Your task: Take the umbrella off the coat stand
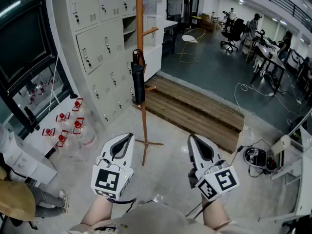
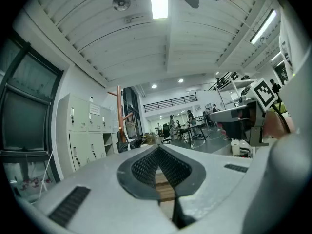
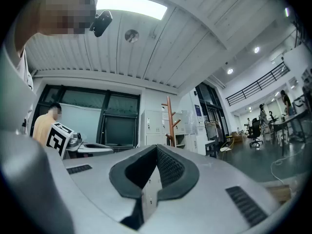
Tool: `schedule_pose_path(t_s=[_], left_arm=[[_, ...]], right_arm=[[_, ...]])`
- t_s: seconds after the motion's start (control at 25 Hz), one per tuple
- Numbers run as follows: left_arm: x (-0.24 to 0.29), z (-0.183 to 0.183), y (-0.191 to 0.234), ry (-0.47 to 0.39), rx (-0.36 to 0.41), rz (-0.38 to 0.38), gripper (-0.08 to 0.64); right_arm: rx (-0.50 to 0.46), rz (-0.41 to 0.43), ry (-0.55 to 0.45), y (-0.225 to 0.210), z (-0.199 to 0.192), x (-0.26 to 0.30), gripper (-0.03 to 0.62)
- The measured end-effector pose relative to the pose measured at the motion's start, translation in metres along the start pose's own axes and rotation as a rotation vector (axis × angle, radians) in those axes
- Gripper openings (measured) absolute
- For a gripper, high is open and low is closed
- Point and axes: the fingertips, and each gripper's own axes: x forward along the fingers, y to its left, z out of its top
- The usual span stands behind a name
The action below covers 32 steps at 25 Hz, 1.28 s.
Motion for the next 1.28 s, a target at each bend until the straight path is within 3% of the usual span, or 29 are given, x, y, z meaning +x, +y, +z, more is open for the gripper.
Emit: schedule_pose_path(t_s=[0.32,0.56,0.8,1.04,1.28], left_arm=[[0.005,0.001,0.000,0.007,0.000,0.012,0.006],[0.012,0.004,-0.007,-0.008,-0.021,0.017,0.006],[0.024,0.004,-0.022,0.003,-0.016,0.018,0.006],[0.034,0.004,-0.035,0.005,-0.012,0.047,0.006],[0.041,-0.007,-0.071,0.021,-0.067,0.005,0.006]], right_arm=[[0.031,-0.004,0.000,-0.010,-0.002,-0.001,0.008],[-0.178,-0.066,-0.007,-0.014,0.010,-0.006,0.006],[-0.216,-0.065,-0.014,-0.019,0.013,-0.011,0.008],[-0.156,-0.045,-0.019,-0.042,0.016,-0.027,0.008],[-0.075,-0.005,-0.048,-0.062,0.005,-0.044,0.008]])
